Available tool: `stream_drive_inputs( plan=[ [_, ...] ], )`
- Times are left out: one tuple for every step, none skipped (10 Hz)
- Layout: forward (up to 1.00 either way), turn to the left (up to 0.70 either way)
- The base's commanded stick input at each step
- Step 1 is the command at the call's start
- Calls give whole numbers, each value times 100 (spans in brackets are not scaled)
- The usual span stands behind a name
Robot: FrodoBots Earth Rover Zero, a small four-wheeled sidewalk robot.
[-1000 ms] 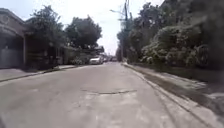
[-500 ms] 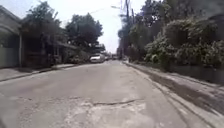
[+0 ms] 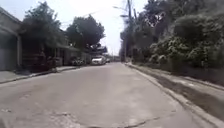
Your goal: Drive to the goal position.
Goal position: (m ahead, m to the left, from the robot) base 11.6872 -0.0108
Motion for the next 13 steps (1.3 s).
stream_drive_inputs(
  plan=[
    [100,0],
    [100,0],
    [100,0],
    [100,0],
    [100,0],
    [100,0],
    [100,0],
    [100,0],
    [100,0],
    [100,0],
    [100,0],
    [100,0],
    [100,0]
  ],
)
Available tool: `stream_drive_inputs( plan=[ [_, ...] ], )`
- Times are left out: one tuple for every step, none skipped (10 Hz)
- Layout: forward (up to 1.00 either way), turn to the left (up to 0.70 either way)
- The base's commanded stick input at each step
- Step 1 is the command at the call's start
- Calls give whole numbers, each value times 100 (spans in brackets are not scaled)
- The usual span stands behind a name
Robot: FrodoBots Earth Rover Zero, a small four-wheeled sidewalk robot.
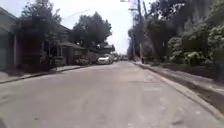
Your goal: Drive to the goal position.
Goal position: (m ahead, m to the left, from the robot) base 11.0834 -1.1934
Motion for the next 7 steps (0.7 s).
stream_drive_inputs(
  plan=[
    [100,0],
    [100,0],
    [100,0],
    [100,0],
    [100,0],
    [100,0],
    [100,0]
  ],
)
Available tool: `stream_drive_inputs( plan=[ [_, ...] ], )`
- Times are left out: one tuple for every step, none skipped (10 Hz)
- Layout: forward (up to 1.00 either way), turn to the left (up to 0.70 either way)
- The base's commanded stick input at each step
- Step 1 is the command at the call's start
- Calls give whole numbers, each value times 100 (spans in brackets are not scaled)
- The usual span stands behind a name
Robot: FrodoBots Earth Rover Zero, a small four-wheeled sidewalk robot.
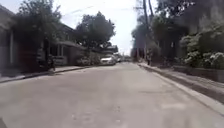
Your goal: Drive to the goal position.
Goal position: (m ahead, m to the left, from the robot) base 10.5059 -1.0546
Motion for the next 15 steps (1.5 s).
stream_drive_inputs(
  plan=[
    [100,0],
    [100,0],
    [100,0],
    [100,-9],
    [100,-13],
    [100,-13],
    [100,-14],
    [100,-32],
    [100,-40],
    [100,-40],
    [100,-23],
    [100,-5],
    [100,0],
    [100,0],
    [100,0]
  ],
)
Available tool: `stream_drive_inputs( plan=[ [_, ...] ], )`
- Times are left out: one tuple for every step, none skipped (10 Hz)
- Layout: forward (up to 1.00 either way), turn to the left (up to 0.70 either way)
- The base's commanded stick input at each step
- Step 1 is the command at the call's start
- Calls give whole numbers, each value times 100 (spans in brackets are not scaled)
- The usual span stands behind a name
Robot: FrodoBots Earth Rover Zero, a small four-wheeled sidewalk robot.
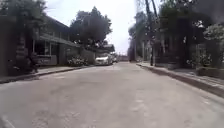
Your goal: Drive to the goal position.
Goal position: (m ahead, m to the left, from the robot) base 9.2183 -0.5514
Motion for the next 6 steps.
stream_drive_inputs(
  plan=[
    [100,0],
    [100,0],
    [100,0],
    [100,0],
    [100,0],
    [100,0]
  ],
)
